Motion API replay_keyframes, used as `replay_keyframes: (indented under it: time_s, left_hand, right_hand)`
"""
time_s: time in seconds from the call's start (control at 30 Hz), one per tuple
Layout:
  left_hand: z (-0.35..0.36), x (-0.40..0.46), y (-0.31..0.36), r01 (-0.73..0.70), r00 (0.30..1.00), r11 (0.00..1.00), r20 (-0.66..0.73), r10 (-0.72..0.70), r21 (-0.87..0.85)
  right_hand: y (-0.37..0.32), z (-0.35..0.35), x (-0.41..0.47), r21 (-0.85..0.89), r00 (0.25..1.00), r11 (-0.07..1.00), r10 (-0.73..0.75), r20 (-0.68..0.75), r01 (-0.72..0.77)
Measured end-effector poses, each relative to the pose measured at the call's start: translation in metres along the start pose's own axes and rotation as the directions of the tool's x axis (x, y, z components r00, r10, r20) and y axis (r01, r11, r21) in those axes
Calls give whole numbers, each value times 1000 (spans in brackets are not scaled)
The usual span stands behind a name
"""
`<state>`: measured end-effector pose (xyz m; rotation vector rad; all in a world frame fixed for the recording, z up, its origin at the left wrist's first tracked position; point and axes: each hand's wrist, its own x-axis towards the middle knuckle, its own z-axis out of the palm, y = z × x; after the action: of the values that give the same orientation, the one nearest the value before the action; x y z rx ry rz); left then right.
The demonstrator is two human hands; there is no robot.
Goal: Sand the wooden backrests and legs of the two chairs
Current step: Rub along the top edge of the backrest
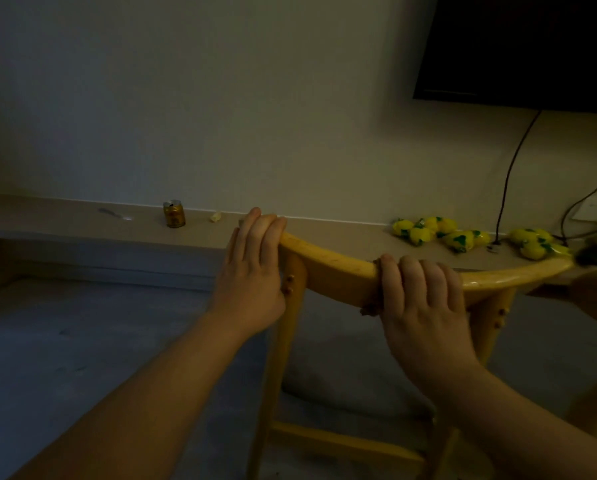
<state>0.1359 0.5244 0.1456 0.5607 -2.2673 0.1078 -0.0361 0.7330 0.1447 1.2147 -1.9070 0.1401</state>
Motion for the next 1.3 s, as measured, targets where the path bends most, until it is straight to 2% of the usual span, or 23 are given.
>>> replay_keyframes:
  time_s: [0.07,0.2,0.3,0.4,0.57,0.7,0.83,1.03,1.3]
  left_hand:
    - [3,0,0,-6,1000,1000,-23,6,6]
    - [9,1,-4,-30,999,1000,-37,30,10]
    - [10,2,-8,-55,998,998,-36,55,-4]
    - [10,2,-10,-64,997,998,-45,64,-3]
    - [11,2,-9,-68,996,998,-59,67,-9]
    - [13,1,-11,-44,997,999,-61,42,-22]
    - [19,0,-14,-71,992,997,-105,68,-24]
    - [24,1,-8,-21,990,999,-140,15,-47]
    - [19,-1,-11,-24,995,1000,-97,23,-5]
  right_hand:
    - [-27,-1,11,14,998,998,59,-3,-59]
    - [-78,-6,38,33,998,998,48,-33,-47]
    - [-80,-6,42,40,996,999,24,-83,-20]
    - [-48,-1,29,66,991,994,-85,-108,92]
    - [30,0,-3,73,994,991,-111,-24,113]
    - [93,1,-16,-6,990,992,-127,58,127]
    - [117,2,-16,-44,980,983,-171,105,176]
    - [43,-1,-8,54,1000,998,12,22,-14]
    - [-76,-14,44,9,996,999,47,78,-48]
